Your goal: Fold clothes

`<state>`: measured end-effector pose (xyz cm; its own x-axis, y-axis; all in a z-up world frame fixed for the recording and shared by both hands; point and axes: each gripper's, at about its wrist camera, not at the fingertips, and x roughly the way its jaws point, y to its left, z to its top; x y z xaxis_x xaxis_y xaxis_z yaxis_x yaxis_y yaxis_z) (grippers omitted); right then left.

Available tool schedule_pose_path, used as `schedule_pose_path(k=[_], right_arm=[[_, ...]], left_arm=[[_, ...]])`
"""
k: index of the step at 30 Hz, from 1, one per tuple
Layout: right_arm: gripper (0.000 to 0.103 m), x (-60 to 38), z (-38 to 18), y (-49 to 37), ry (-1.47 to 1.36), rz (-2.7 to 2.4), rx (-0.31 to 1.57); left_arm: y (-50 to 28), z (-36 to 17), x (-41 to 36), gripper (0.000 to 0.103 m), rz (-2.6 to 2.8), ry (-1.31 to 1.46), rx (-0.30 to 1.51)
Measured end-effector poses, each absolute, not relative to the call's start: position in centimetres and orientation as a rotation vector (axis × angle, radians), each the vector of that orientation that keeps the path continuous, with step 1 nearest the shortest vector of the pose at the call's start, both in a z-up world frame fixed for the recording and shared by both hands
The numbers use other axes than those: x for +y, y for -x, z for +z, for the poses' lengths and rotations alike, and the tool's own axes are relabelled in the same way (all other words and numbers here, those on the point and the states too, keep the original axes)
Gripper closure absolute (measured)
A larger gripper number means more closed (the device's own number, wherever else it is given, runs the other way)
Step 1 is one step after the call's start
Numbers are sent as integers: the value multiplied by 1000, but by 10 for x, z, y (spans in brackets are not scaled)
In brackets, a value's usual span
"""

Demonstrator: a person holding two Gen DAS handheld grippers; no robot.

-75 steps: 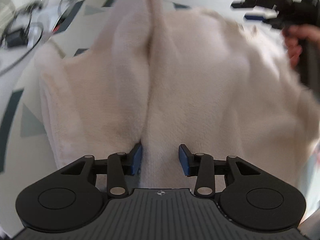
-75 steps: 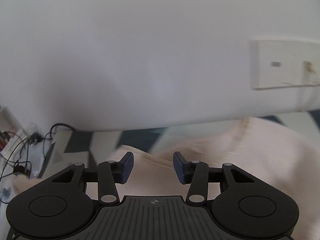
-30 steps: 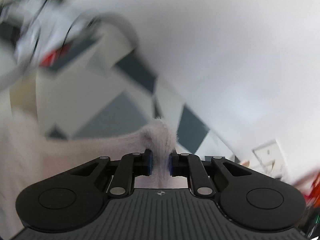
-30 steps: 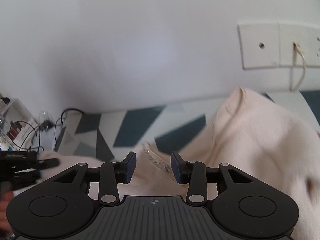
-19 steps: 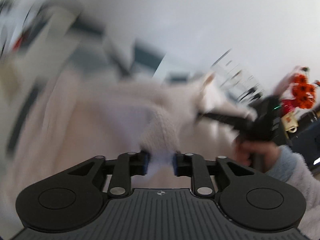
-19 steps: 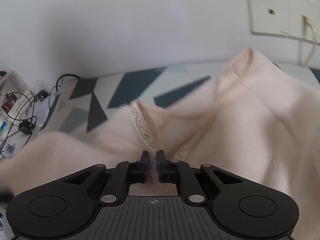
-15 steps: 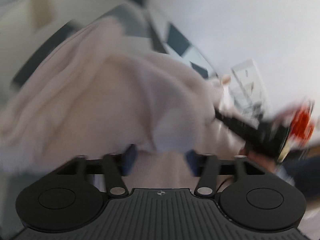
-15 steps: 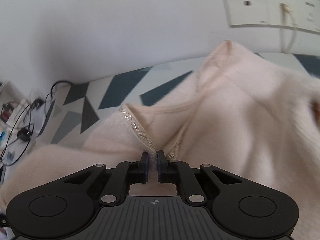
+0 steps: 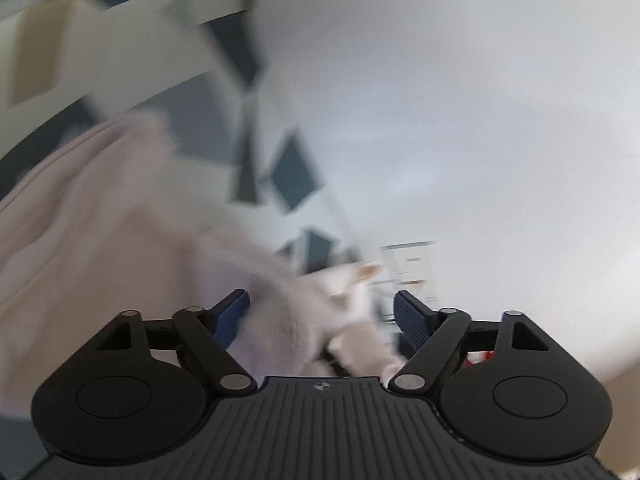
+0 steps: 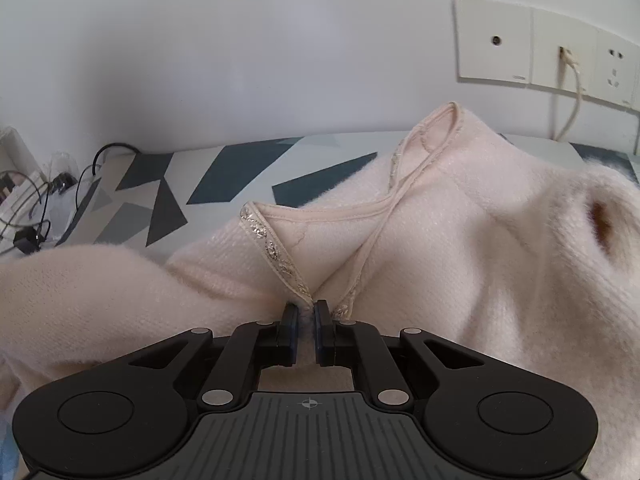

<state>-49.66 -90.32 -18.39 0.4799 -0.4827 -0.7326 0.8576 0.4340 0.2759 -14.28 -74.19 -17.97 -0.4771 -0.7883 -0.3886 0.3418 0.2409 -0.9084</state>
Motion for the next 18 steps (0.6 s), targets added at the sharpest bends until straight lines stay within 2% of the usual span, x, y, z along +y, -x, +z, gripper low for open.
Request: schedule_pose_path(k=[3, 5, 6, 7, 10, 11, 14, 16, 18], right_arm=[[96, -903, -182, 505, -771, -895, 553], [96, -901, -182, 505, -770, -890, 568], [96, -900, -181, 503, -755, -886, 597], [95, -899, -181, 500, -739, -882, 625], [83, -894, -172, 484, -635, -883, 725], [72, -895, -166, 481, -617, -876, 720], [50, -898, -148, 470, -566, -857, 706], [47, -905, -140, 461, -548, -840, 695], [49, -912, -142, 448, -526, -803, 736]], left_arm=[[145, -179, -747, 14, -1390, 337, 1474], [147, -198, -755, 39, -1330, 292, 1531], [148, -208, -757, 66, -1312, 272, 1555], [152, -217, -756, 82, -1308, 249, 1575], [170, -227, -748, 84, -1291, 193, 1566], [175, -225, -743, 85, -1301, 190, 1543], [187, -213, -730, 85, -1350, 173, 1486], [191, -209, -722, 85, -1399, 149, 1493], [195, -206, -713, 85, -1428, 108, 1490]])
